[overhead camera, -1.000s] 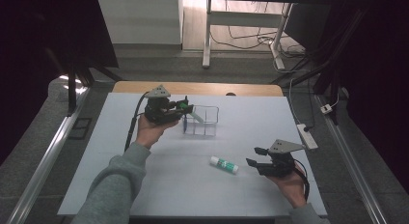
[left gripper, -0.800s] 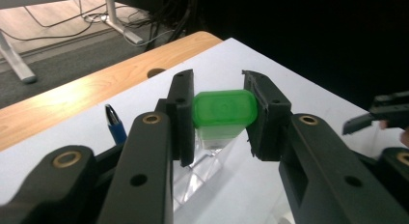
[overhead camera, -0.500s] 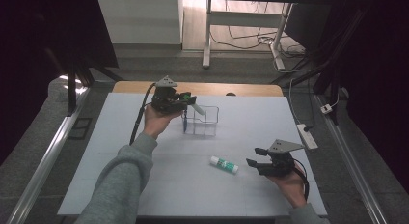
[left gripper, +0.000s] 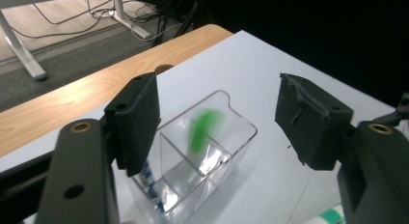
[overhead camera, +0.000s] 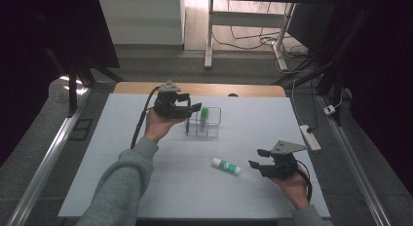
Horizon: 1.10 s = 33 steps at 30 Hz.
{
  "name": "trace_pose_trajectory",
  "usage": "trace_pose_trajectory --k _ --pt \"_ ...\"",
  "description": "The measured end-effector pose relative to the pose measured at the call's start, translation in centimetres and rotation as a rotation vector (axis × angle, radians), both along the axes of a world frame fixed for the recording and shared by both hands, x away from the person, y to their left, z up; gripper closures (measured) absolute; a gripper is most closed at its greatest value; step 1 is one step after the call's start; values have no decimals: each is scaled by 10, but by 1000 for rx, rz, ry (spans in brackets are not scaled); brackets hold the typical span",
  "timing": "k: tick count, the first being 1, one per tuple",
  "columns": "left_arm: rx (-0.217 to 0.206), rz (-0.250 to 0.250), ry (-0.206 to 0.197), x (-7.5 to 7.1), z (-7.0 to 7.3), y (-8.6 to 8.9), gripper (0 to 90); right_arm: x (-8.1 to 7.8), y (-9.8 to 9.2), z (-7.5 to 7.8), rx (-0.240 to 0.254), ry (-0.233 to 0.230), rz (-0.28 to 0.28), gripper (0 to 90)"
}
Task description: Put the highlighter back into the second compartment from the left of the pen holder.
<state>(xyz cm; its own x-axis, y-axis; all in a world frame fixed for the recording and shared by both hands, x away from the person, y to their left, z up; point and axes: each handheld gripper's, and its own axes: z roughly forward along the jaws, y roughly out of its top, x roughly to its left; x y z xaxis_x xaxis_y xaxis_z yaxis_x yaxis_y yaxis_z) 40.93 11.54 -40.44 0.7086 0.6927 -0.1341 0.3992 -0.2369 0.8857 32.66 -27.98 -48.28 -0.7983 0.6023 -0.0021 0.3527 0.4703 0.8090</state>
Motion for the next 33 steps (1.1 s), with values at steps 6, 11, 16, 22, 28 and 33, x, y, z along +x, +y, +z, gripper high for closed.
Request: trace_pose_trajectory --k 6,11,16,22,28,33 --pt "15 -15 -18 -18 -8 14 384 0 0 0 -4 0 -3 418" --pt "38 -23 -33 -38 -21 28 404 1 -1 0 -2 -2 -7 418" --pt "59 -18 -28 -57 -38 43 418 0 -1 0 -6 -2 -8 417" --pt "76 5 -20 -80 -53 59 429 1 0 0 -8 -1 -6 417" --pt "79 1 -9 -102 -61 70 428 1 -1 0 1 0 -7 417" --pt "71 6 -1 -120 -67 80 417 1 -1 1 -2 2 -8 417"
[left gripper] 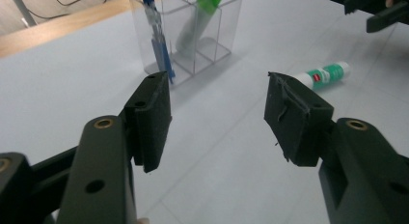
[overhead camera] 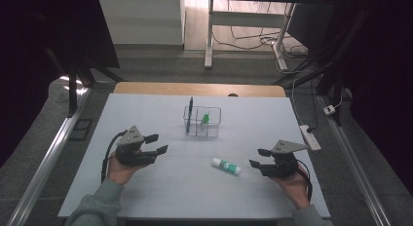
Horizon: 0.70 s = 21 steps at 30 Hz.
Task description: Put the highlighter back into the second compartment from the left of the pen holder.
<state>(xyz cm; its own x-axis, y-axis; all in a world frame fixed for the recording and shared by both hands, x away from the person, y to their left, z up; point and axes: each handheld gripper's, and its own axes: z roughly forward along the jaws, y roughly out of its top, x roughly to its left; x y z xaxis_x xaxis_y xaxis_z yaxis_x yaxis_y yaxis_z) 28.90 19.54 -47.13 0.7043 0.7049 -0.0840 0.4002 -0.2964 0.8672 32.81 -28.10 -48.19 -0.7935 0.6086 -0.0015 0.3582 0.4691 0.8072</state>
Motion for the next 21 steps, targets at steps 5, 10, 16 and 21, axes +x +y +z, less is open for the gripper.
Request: trace_pose_trajectory --k 5,10,16,21 --pt "11 18 21 -12 -8 9 402 1 1 0 -6 -4 0 417" --pt "9 34 32 -23 -13 17 396 0 -2 2 -2 -4 -13 417" --pt "38 68 20 -37 -19 25 391 -2 -3 6 -16 -13 -13 417" --pt "61 58 30 -46 -23 25 384 -4 -3 8 -21 -23 -9 417"
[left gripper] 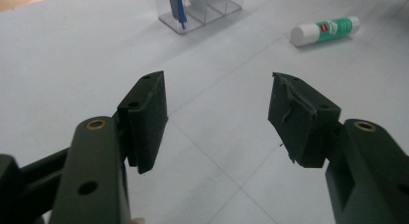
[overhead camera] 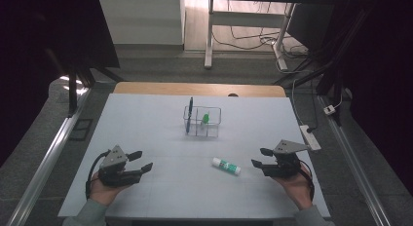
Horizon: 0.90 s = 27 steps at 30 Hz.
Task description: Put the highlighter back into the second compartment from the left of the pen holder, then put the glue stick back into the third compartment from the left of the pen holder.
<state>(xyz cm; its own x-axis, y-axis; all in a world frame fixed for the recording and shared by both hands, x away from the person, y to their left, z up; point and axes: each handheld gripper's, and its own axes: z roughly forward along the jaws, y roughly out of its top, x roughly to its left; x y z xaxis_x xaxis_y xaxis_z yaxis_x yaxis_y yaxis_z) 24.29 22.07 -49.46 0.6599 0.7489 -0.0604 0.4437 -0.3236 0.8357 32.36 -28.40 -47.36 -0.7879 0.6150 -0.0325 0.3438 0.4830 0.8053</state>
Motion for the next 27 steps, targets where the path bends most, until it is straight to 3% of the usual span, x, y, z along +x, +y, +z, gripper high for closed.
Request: trace_pose_trajectory --k 13,27 --pt "20 -8 19 1 -7 -3 368 0 7 2 -20 15 30 414" --pt "30 -7 34 3 -13 -2 364 4 38 8 -67 40 91 405"
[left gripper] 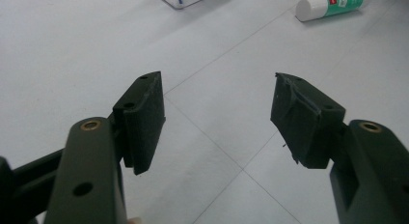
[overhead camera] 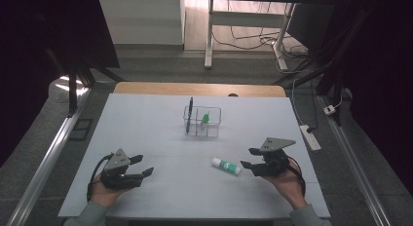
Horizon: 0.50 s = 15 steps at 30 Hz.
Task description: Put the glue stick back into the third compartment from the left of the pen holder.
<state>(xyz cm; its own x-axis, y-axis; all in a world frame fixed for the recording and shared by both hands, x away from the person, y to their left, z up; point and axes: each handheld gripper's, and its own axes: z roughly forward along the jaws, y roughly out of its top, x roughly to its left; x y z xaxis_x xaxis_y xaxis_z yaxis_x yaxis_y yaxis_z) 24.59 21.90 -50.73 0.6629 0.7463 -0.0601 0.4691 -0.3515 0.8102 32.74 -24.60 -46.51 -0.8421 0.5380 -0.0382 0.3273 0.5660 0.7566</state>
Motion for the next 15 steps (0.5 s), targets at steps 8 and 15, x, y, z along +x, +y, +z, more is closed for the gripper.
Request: trace_pose_trajectory --k 8,15 --pt "9 6 1 0 -2 1 358 5 23 4 -45 20 44 405" --pt "7 9 -7 -2 -1 3 359 20 52 10 -89 73 84 404"
